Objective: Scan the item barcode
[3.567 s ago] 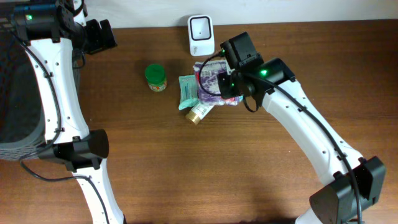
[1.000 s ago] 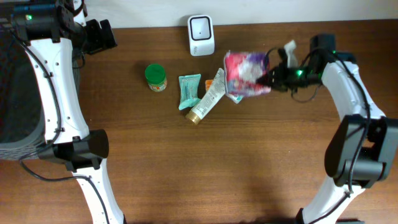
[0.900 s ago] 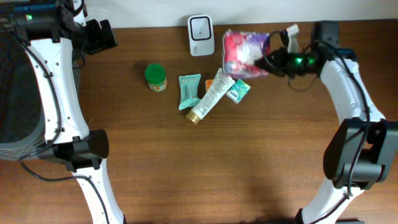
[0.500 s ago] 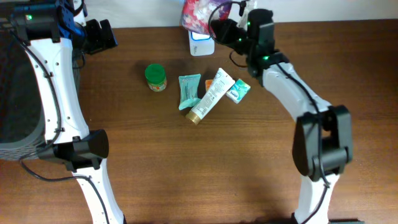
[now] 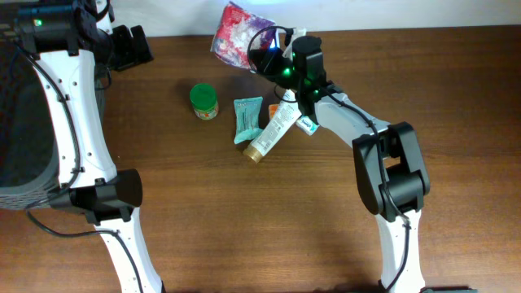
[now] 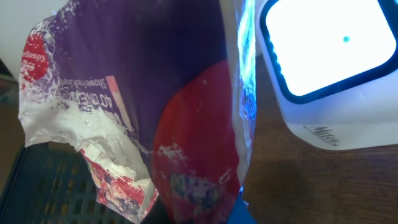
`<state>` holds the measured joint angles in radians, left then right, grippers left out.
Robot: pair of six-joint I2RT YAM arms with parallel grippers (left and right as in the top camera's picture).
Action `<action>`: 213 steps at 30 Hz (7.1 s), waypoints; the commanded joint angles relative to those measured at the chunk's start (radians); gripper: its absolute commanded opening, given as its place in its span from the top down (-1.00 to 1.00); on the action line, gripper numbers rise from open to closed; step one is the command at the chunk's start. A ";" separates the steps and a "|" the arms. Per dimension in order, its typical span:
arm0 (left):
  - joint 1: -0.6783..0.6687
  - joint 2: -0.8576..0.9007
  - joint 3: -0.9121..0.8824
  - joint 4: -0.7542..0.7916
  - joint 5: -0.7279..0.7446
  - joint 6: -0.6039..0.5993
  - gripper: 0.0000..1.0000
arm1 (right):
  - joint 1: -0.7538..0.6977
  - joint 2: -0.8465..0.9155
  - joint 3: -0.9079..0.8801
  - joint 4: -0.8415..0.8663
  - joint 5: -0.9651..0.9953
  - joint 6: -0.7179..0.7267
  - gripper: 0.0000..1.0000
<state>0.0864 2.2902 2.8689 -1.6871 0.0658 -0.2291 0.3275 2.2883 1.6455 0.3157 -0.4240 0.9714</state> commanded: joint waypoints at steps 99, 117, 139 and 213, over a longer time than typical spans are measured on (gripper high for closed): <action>0.002 -0.037 0.012 -0.001 -0.010 -0.002 -0.98 | -0.167 -0.222 0.054 -1.173 0.161 -0.570 0.02; 0.000 -0.037 0.012 -0.001 -0.010 -0.002 -0.98 | -0.092 -0.159 0.026 -1.212 0.514 -0.427 0.03; 0.002 -0.037 0.012 -0.001 -0.010 -0.002 -0.99 | -0.362 -0.154 0.024 -1.396 0.112 -0.781 0.03; 0.002 -0.037 0.012 -0.001 -0.010 -0.002 -0.98 | -0.184 -0.156 -0.140 -1.014 -1.128 -1.302 0.92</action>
<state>0.0864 2.2902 2.8689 -1.6871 0.0658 -0.2287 0.1402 2.1220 1.4845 -0.7013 -1.5105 -0.3729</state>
